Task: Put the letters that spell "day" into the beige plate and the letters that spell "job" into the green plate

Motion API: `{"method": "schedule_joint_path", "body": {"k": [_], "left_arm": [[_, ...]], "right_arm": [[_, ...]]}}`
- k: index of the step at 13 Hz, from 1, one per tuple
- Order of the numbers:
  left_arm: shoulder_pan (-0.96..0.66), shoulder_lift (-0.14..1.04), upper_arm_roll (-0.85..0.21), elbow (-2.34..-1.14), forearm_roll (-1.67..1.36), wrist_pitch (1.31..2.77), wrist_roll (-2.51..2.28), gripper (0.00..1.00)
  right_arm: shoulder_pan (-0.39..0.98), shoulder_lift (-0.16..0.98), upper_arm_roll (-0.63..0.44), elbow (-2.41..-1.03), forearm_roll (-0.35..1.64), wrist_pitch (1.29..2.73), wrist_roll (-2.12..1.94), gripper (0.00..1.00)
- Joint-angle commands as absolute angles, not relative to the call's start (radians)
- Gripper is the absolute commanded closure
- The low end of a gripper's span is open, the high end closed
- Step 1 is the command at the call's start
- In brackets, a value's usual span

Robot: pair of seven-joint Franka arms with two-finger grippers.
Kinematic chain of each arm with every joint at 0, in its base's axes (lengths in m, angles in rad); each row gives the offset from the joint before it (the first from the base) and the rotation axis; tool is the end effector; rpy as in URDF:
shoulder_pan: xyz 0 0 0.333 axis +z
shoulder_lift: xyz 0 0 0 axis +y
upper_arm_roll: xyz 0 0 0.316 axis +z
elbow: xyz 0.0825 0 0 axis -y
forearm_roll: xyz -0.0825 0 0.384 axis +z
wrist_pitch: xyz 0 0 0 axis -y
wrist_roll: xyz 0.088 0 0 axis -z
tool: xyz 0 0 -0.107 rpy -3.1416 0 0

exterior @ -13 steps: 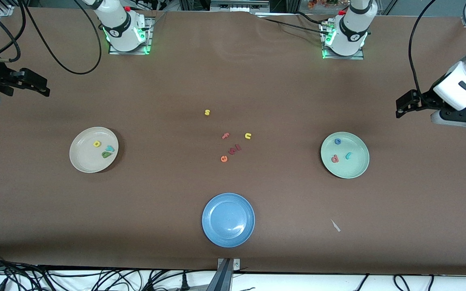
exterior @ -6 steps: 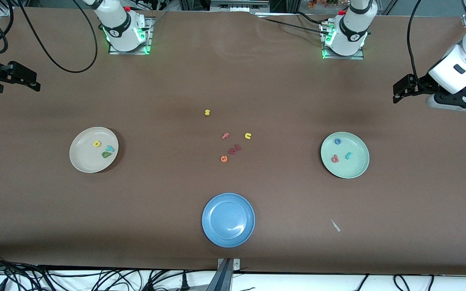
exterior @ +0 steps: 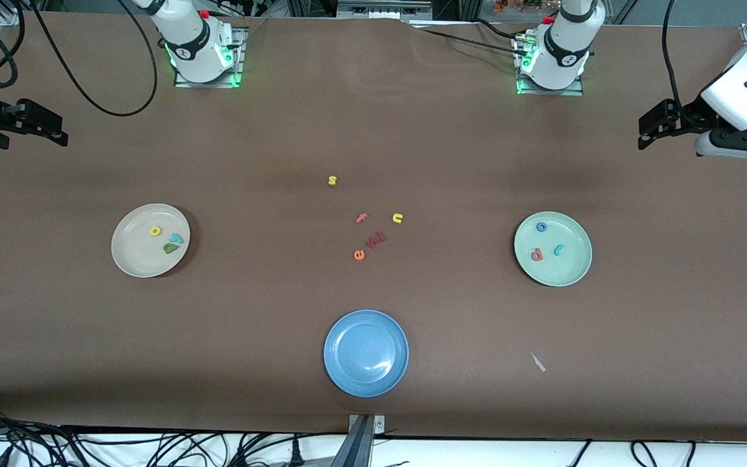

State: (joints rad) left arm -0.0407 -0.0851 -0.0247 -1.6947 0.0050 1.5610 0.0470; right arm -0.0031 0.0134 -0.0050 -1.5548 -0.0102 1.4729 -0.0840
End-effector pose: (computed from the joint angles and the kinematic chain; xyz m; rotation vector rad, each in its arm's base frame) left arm 0.5238 -0.0343 0.6112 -3.1282 0.1759 0.0761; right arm 0.5479 -0.0056 0.6165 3.1299 0.1180 -0.1499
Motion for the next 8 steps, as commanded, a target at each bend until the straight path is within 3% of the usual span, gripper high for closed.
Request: {"method": "schedule_joint_path", "body": {"k": [1,8], "left_arm": [[-0.046,-0.067,-0.025,-1.660,0.021,1.532,0.046,0.00],[-0.054,-0.014,-0.025,-1.601,0.021,1.537,0.046,0.00]], "right_arm": [[-0.011,-0.002,0.005,-1.568,-0.003,1.470,-0.103,0.00],[-0.008,0.002,0.003,-1.565,-0.003,1.470,-0.097,0.00]]}}
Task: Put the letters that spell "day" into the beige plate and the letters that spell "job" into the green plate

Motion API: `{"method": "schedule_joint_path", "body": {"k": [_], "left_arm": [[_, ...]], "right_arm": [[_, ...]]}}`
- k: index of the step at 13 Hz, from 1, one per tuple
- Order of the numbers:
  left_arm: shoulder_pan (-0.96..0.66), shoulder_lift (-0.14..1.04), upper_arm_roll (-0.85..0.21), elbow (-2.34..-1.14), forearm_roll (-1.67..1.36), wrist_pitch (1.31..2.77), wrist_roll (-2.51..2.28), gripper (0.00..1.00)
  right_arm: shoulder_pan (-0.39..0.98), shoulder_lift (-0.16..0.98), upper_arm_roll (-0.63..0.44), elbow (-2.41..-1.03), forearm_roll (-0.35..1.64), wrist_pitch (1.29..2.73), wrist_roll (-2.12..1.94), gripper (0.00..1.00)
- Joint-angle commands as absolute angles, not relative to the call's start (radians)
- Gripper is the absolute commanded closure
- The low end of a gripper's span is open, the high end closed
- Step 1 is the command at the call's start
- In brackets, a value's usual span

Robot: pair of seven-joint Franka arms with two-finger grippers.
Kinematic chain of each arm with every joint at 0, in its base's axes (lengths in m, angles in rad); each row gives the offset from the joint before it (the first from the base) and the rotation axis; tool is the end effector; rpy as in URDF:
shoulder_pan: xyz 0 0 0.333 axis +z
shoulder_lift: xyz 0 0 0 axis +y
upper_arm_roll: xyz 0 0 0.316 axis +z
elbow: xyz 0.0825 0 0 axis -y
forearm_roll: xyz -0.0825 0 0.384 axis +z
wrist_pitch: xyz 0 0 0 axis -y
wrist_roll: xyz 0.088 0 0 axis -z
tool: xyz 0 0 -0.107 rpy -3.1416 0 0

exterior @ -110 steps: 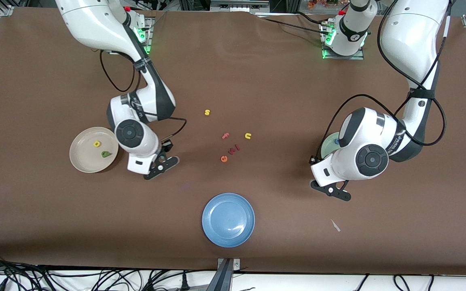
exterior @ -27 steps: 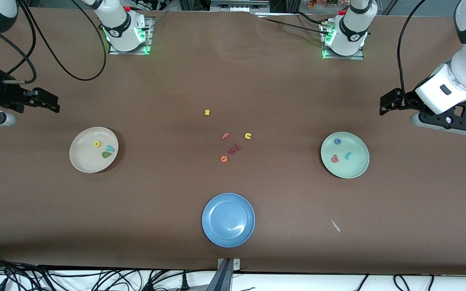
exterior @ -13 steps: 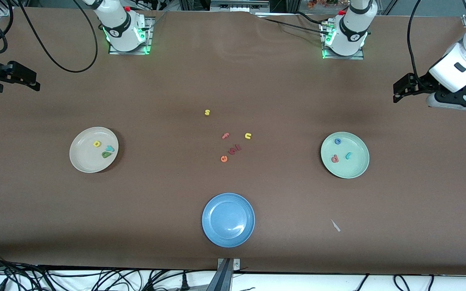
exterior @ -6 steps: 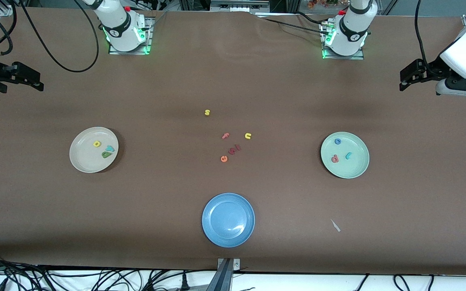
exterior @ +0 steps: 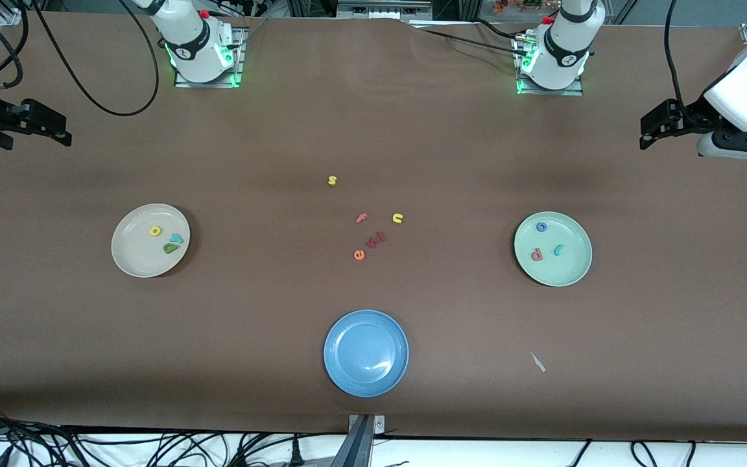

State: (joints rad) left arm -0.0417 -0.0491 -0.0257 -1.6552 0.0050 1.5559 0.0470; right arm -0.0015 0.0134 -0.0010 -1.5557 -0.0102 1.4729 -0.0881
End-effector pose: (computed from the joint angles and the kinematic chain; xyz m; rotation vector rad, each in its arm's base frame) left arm 0.5349 -0.0359 0.6103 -3.1287 0.1791 0.0786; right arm 0.5479 -0.0025 0.6161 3.1293 0.1332 -0.1513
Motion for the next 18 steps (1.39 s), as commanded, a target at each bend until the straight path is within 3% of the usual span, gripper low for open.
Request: {"method": "schedule_joint_path", "body": {"k": [1,18], "left_arm": [[-0.054,-0.012,-0.025,-1.600,0.021,1.539,0.046,0.00],[-0.054,0.032,-0.025,-1.568,-0.006,1.539,0.046,0.00]], "right_arm": [[-0.008,0.003,0.003,-1.565,-0.005,1.470,-0.095,0.00],[-0.009,0.009,0.002,-1.565,-0.006,1.466,-0.092,0.00]]}}
